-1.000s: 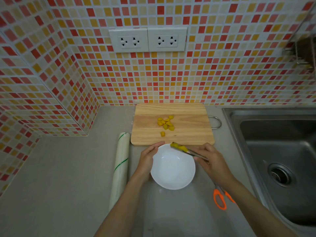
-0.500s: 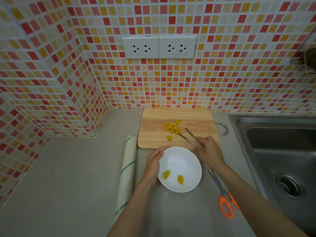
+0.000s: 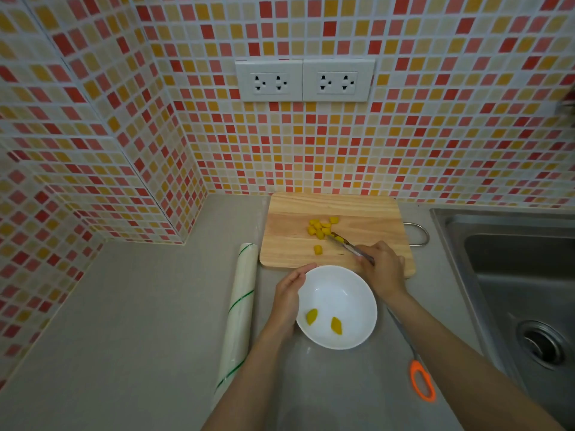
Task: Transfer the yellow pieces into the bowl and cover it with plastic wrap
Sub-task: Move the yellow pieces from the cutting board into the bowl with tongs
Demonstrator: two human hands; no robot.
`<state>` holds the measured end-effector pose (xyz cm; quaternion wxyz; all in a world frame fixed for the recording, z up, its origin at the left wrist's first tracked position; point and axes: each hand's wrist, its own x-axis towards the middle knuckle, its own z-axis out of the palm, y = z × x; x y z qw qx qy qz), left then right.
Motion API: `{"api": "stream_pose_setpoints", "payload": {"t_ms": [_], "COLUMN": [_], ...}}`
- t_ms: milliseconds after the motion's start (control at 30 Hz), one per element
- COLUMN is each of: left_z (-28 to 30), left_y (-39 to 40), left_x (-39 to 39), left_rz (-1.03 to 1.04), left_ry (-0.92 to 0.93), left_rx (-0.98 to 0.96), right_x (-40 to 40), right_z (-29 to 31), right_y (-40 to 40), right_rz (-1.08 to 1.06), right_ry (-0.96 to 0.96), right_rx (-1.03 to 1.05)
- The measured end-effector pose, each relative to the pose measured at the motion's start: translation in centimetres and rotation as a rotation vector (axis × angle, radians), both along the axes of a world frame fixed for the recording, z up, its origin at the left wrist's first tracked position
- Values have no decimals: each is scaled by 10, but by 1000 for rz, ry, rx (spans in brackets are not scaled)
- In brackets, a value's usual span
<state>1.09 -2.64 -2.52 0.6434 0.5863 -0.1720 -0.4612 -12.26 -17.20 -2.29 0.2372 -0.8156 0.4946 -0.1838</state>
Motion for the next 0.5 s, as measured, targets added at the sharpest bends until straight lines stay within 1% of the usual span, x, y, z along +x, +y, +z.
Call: {"api": "stream_pose_setpoints", "payload": {"t_ms": [200, 300, 400, 500], "left_z": [-4, -5, -3, -3], "left_y": [0, -1, -1, 0], "left_x": [0, 0, 0, -2], "left_rz": [7, 13, 20, 27], "left_ry": [2, 0, 14, 57], "left_rx": [28, 29, 18, 19], "right_x": [-22, -37, -51, -57], "right_z": [20, 34, 41, 42], "right_y": [23, 39, 56, 64], "right_rz": [30, 122, 196, 226], "right_ry": [-175, -218, -148, -52], "right_rx": [-61, -102, -119, -147]}}
